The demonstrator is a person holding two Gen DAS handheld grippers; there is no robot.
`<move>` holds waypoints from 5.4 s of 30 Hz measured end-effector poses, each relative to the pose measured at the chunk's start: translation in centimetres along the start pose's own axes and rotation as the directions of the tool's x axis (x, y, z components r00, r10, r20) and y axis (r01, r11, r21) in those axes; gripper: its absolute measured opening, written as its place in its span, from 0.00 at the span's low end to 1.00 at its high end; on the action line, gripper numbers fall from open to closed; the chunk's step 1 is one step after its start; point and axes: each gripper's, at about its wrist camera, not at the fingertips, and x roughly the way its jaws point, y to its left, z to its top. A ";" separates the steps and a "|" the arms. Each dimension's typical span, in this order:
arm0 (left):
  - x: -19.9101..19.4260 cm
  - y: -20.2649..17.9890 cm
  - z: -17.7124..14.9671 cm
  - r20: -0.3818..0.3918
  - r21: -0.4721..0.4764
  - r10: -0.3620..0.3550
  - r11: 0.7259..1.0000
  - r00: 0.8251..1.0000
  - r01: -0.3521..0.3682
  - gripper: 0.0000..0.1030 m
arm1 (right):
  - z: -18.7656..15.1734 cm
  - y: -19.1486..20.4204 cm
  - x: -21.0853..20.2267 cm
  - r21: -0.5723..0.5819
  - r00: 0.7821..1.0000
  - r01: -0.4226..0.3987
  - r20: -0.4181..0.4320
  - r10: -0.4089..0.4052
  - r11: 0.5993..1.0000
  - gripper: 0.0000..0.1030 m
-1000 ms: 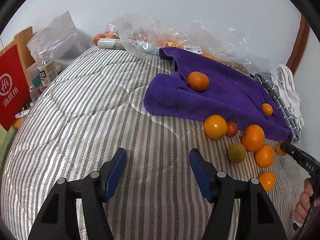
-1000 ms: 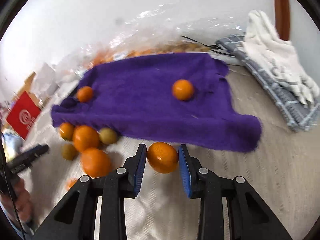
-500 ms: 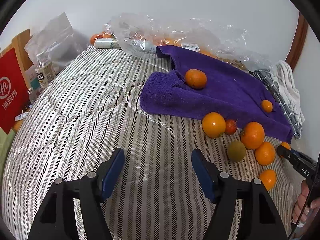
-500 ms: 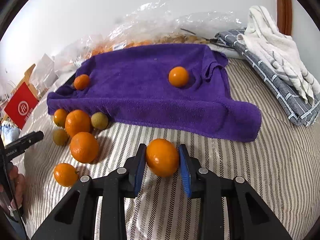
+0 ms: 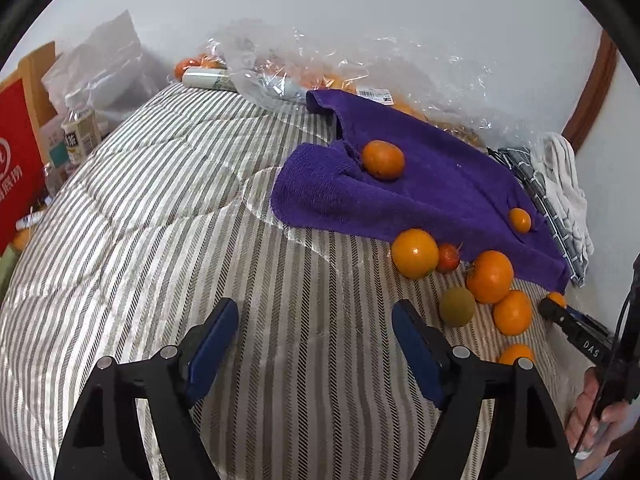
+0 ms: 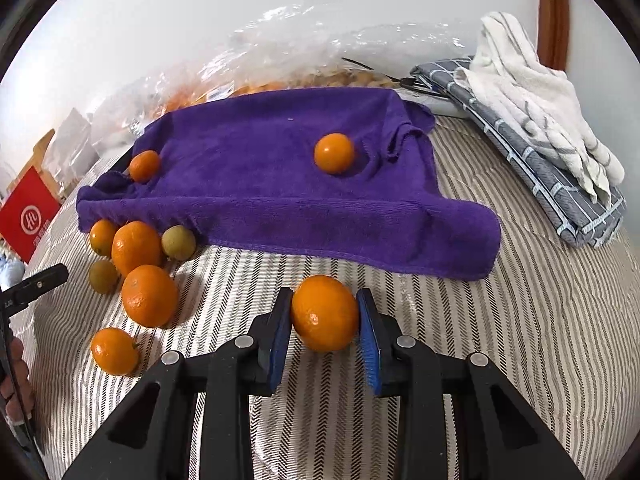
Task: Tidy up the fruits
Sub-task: 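Grasp a tangerine with the left tool while the right tool holds its tangerine, then carry both tangerines onto the purple towel and open both tools, then withdraw and grasp another tangerine from the cluster with the right tool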
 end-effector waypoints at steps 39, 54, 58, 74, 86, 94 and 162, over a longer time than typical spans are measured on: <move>1.7 -0.8 2.8 0.144 -0.115 -0.159 0.978 0.977 0.176 0.31 | -0.4 -0.6 -0.7 0.030 0.998 -0.052 0.037 0.051 0.998 0.31; -1.4 -1.4 3.0 0.289 -0.040 -0.114 0.991 0.951 0.131 0.31 | 1.0 -1.9 -2.9 0.075 0.997 -0.063 0.040 0.060 0.995 0.31; -2.4 -1.9 3.4 0.290 0.017 -0.036 0.999 0.956 0.032 0.31 | 3.2 -2.3 -5.7 0.067 0.994 -0.052 0.101 0.045 0.996 0.31; 0.4 -5.7 9.2 0.271 0.027 -0.040 0.999 0.962 0.034 0.31 | 10.4 -1.2 -0.5 0.047 0.984 -0.096 0.153 0.088 0.994 0.31; 4.1 -6.0 7.6 0.213 0.115 -0.007 0.993 0.977 -0.018 0.31 | 8.3 -0.7 3.8 -0.008 0.998 -0.049 0.027 0.050 0.999 0.31; 6.1 -5.8 7.4 0.116 0.089 -0.023 0.996 0.993 0.013 0.31 | 7.6 -0.3 4.7 -0.031 0.999 -0.039 0.014 0.040 0.999 0.31; -1.2 1.7 -1.5 0.080 -0.011 0.002 1.000 0.997 -0.001 0.63 | 0.2 10.0 -0.9 -0.178 0.987 -0.162 -0.035 0.158 0.971 0.51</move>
